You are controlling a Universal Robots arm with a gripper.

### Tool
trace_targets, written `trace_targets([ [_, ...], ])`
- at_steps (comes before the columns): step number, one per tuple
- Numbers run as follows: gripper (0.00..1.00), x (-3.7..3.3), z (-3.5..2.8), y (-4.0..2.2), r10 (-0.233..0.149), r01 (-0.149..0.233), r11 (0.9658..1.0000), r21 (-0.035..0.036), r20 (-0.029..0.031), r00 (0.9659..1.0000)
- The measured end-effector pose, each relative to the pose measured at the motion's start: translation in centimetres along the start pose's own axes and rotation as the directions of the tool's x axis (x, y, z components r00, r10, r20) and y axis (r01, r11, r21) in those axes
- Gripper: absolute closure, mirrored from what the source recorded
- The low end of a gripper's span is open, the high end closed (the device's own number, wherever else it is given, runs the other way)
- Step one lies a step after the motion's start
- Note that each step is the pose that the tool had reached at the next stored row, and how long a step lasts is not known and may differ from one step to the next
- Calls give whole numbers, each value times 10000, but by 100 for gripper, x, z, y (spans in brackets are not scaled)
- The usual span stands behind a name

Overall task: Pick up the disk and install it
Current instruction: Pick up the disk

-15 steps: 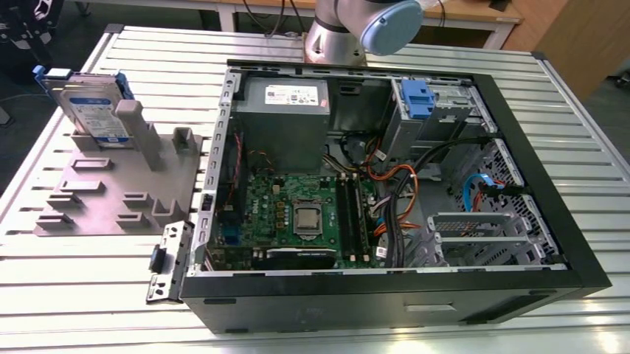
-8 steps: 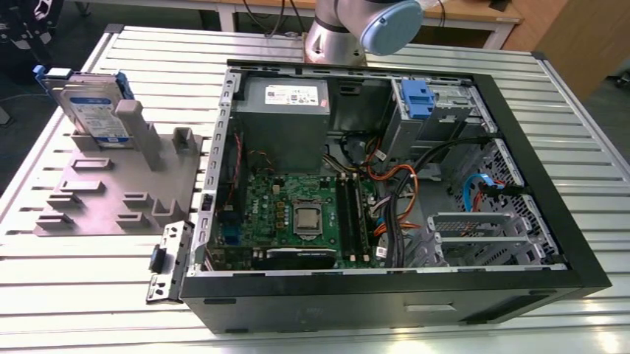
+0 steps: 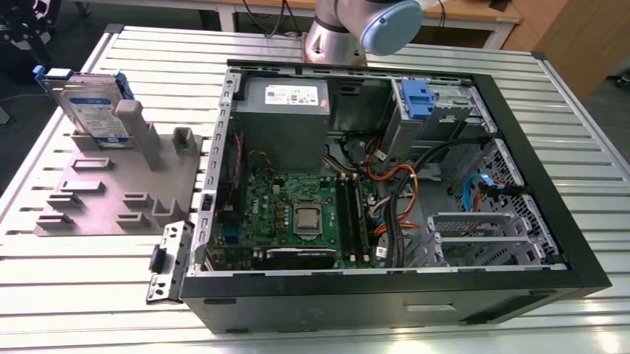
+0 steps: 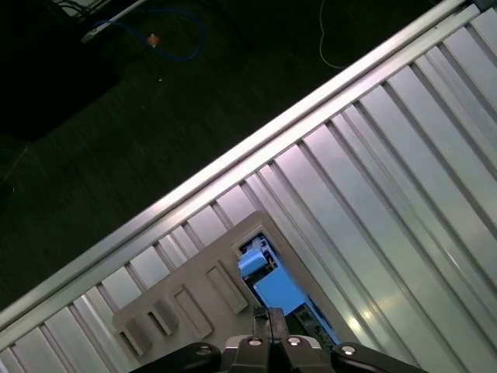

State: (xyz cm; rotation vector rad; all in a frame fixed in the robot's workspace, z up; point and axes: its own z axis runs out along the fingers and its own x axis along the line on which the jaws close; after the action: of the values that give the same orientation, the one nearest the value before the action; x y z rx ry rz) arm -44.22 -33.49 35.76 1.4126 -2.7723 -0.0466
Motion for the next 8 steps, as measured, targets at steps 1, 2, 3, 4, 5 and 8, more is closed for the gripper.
trace_targets([
  [1, 89, 0, 0, 0, -1, 1, 10000, 0, 0, 10000],
  [2, 89, 0, 0, 0, -30, 30, 10000, 1, -1, 10000],
  [3, 89, 0, 0, 0, -56, 56, 10000, 1, -2, 10000],
  [4, 89, 0, 0, 0, -58, 58, 10000, 1, -3, 10000],
  [5, 89, 0, 0, 0, -60, 60, 10000, 1, -2, 10000],
  [8, 89, 0, 0, 0, -64, 64, 10000, 1, -3, 10000],
])
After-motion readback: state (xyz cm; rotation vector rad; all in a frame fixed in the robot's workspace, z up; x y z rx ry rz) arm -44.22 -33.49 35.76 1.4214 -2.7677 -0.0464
